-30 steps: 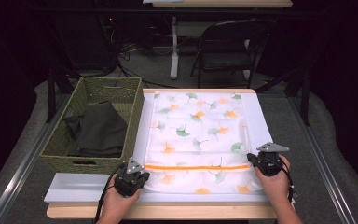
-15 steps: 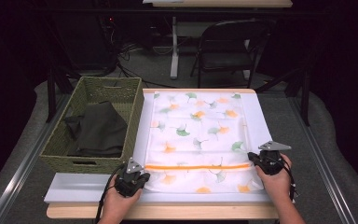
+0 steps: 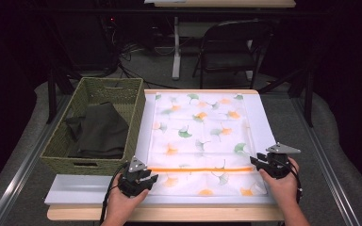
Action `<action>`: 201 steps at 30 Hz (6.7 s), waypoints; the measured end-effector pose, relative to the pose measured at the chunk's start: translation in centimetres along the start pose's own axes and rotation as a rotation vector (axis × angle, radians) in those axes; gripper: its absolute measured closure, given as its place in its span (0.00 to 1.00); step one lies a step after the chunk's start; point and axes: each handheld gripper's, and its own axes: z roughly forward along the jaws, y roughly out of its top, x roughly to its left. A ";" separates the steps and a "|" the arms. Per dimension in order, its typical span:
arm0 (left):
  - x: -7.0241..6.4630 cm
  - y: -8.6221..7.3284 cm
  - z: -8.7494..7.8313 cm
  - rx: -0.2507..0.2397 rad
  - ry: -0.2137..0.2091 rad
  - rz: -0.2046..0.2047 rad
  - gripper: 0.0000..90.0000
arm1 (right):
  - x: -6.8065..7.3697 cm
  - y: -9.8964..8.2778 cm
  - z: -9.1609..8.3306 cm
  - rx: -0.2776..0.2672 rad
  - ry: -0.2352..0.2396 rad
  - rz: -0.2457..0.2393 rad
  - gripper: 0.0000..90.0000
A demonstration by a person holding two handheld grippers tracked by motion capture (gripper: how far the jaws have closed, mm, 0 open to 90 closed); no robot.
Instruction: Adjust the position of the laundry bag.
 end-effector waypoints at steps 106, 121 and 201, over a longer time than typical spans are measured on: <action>-8.3 5.2 9.8 0.056 -0.209 0.127 0.62 | 1.2 -0.8 -1.6 0.012 0.124 0.022 0.99; -8.2 5.1 9.8 0.054 -0.218 0.123 0.62 | 1.7 -0.6 -0.9 0.025 0.133 0.060 0.71; -8.7 4.9 10.2 0.029 -0.198 0.114 0.62 | 0.2 4.7 -2.2 0.000 0.304 0.138 1.00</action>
